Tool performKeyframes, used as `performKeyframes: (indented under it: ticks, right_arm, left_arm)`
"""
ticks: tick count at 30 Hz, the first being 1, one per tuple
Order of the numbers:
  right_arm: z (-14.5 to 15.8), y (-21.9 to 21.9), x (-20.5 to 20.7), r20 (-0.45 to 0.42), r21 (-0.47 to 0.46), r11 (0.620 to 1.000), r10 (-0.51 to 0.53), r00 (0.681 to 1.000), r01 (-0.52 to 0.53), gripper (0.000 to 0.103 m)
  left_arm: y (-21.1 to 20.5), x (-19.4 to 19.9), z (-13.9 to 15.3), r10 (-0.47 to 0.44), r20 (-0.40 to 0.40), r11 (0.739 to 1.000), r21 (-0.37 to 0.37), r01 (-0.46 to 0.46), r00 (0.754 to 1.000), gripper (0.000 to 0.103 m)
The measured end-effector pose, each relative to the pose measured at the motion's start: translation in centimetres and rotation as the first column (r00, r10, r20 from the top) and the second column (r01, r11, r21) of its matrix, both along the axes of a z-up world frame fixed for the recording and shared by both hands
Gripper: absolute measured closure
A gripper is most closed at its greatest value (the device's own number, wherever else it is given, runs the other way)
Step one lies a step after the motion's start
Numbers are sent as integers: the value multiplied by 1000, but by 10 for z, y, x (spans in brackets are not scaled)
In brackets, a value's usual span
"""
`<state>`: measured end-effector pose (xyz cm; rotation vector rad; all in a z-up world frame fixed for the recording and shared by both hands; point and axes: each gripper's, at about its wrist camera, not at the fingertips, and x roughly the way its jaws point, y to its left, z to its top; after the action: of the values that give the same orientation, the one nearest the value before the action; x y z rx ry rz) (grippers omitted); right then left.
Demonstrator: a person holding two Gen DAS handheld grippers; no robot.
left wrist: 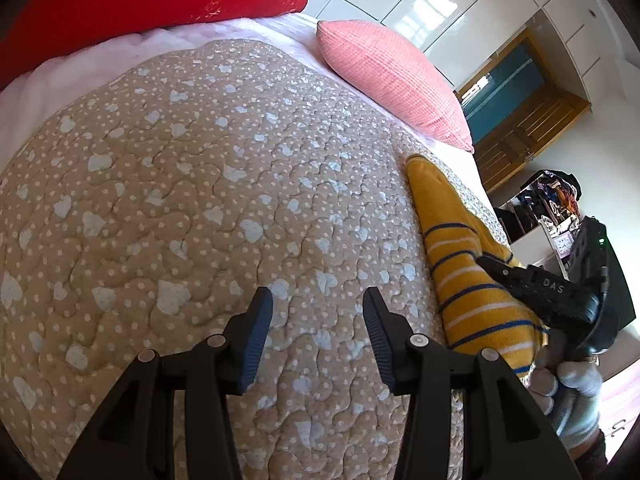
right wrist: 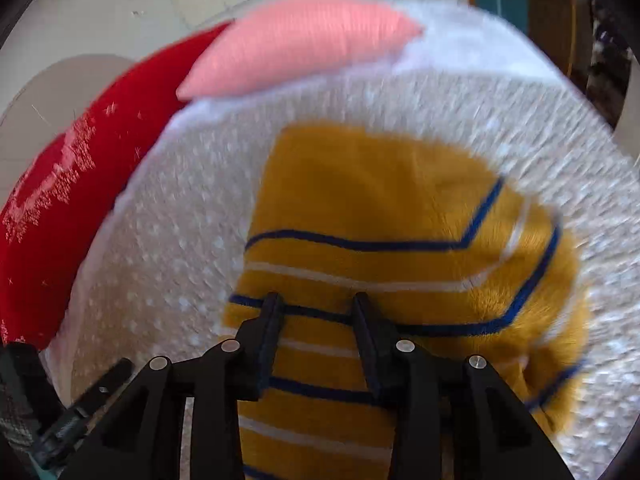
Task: Fold small clothes
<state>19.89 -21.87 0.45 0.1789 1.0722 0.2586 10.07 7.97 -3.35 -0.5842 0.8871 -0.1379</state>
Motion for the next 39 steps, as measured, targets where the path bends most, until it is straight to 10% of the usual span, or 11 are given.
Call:
performKeyframes:
  ticks: [9, 19, 28, 39]
  right_arm:
    - [47, -69, -69, 154, 168, 980, -128, 980, 102, 58]
    - [-8, -159, -133, 17, 352, 887, -326, 945, 300, 49]
    - [-30, -210, -217, 48, 423, 846, -379, 924, 325, 49]
    - [-39, -203, -243, 215, 290, 933, -282, 935, 214, 49]
  left_arm:
    - [-4, 0, 2, -17, -1, 1000, 0, 17, 1000, 57]
    - [-42, -44, 38, 12, 179, 962, 268, -60, 984, 54]
    - [-109, -87, 61, -156, 125, 948, 297, 113, 980, 40]
    - [-195, -2, 67, -247, 39, 917, 331, 220, 968, 40]
